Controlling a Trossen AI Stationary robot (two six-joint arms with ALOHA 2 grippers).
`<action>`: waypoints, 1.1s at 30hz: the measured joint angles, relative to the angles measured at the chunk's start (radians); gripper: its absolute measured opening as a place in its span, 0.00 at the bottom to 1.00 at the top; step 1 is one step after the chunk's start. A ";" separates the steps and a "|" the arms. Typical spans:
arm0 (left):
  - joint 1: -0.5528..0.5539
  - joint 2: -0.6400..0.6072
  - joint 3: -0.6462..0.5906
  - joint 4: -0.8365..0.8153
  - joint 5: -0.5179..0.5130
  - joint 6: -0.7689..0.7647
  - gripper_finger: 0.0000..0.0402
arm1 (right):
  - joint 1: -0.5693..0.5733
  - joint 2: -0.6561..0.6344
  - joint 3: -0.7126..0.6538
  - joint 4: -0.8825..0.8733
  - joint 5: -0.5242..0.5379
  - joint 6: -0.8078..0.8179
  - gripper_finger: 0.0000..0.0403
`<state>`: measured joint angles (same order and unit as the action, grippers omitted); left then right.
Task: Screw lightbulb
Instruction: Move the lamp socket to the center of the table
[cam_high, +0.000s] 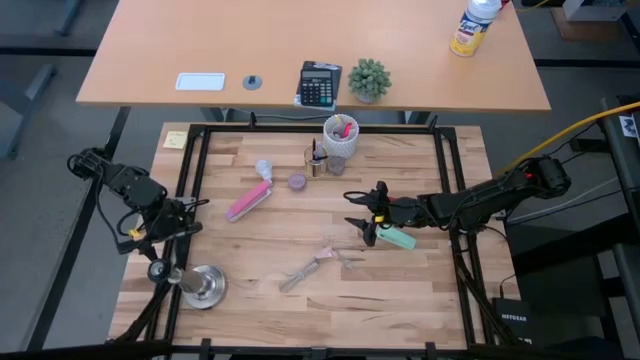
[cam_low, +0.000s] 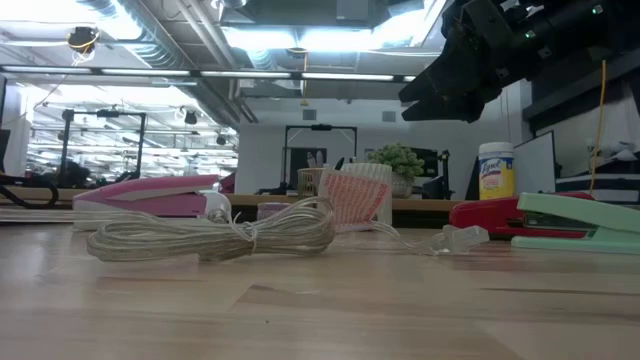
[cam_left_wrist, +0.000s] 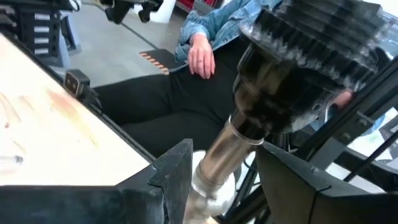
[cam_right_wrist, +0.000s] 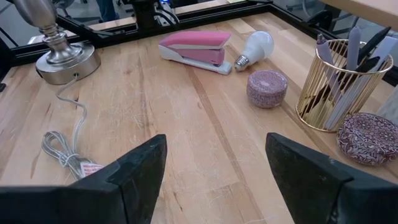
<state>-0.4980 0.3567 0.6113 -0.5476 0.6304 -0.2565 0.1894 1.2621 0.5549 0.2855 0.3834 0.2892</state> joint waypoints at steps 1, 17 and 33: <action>0.000 0.008 0.000 0.008 -0.001 -0.002 0.42 | 0.000 0.000 0.000 0.000 0.000 0.000 0.70; 0.000 0.102 0.000 0.092 -0.008 -0.005 0.42 | 0.000 0.000 0.000 0.000 0.000 0.000 0.70; 0.000 0.101 0.000 0.096 -0.076 0.165 0.19 | 0.000 0.000 0.000 0.000 0.000 0.000 0.70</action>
<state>-0.4976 0.4576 0.6117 -0.4515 0.5542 -0.0918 0.1894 1.2621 0.5549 0.2855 0.3832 0.2890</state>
